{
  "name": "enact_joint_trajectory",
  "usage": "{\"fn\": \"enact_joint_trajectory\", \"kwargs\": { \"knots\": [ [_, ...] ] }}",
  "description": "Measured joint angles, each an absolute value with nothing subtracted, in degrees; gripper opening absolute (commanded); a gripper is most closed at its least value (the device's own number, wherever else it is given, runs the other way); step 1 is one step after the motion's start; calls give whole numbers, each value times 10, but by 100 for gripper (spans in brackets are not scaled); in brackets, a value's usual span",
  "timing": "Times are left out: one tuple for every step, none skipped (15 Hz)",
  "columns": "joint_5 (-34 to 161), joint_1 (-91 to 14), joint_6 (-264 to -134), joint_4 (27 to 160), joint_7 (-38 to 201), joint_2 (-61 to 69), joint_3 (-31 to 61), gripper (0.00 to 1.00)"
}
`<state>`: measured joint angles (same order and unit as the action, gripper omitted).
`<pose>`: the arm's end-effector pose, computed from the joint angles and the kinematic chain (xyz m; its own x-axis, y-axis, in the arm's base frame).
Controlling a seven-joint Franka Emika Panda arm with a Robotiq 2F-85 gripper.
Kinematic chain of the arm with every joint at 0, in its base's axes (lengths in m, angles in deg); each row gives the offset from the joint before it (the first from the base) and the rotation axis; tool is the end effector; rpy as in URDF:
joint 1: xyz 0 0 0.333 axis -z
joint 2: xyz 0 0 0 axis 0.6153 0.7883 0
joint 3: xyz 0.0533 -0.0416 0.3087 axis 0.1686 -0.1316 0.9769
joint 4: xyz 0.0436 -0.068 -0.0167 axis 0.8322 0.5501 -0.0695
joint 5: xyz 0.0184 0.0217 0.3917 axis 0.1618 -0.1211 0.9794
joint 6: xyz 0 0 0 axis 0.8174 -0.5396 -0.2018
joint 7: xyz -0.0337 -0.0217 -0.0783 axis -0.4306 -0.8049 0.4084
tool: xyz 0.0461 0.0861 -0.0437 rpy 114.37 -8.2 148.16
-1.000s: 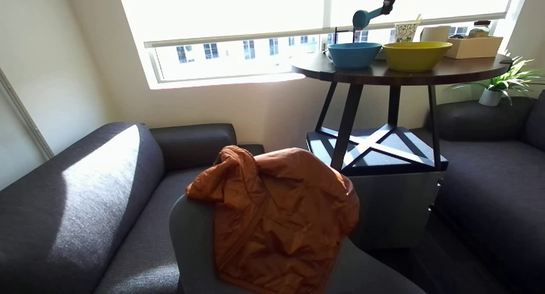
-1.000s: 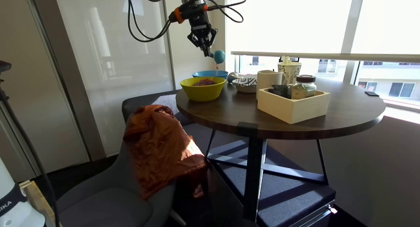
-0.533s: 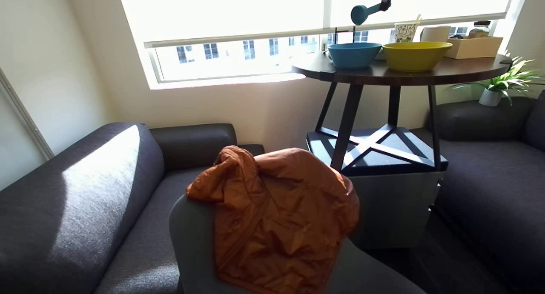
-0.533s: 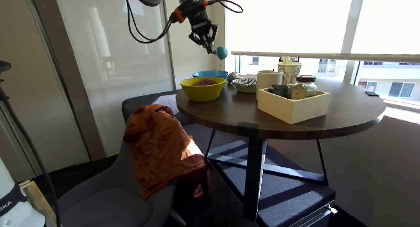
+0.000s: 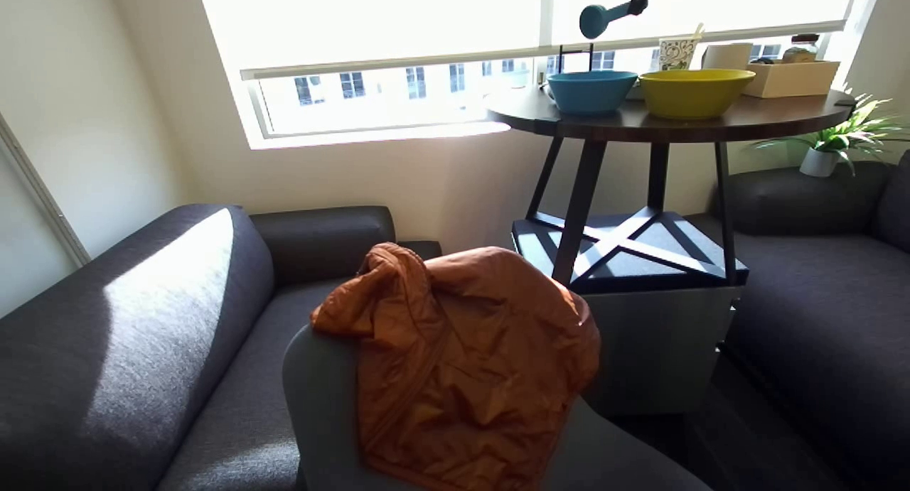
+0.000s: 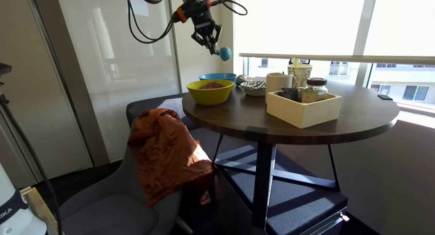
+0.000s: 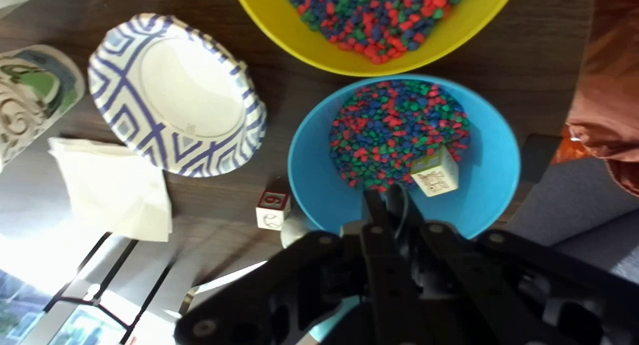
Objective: Use the scoop to transfer contents from the yellow bowl to the blue bowl
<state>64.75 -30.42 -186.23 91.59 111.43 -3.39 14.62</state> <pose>0.6309 -0.1308 0.5816 0.9113 0.2631 0.3166 0.2082 -0.9581 0.1968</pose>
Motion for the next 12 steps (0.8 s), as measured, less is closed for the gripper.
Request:
{"fn": "enact_joint_trajectory", "kwargs": {
  "knots": [
    [683, -299, -1846, 916, 1121, -37, 146, 2],
    [718, -291, -1829, 916, 1130, -40, 144, 2],
    [752, -281, -1811, 916, 1141, -44, 142, 2],
    [786, -270, -1792, 916, 1152, -49, 138, 2],
    [818, -258, -1771, 916, 1162, -54, 131, 2],
    [848, -247, -1748, 916, 1169, -60, 123, 2],
    [878, -235, -1723, 916, 1180, -65, 114, 2],
    [909, -223, -1693, 916, 1192, -70, 104, 2],
    [936, -213, -1664, 917, 1206, -74, 94, 2],
    [963, -205, -1634, 918, 1218, -76, 85, 2],
    [986, -197, -1606, 920, 1227, -77, 75, 2],
    [1009, -191, -1578, 921, 1232, -76, 66, 2]
  ]
}}
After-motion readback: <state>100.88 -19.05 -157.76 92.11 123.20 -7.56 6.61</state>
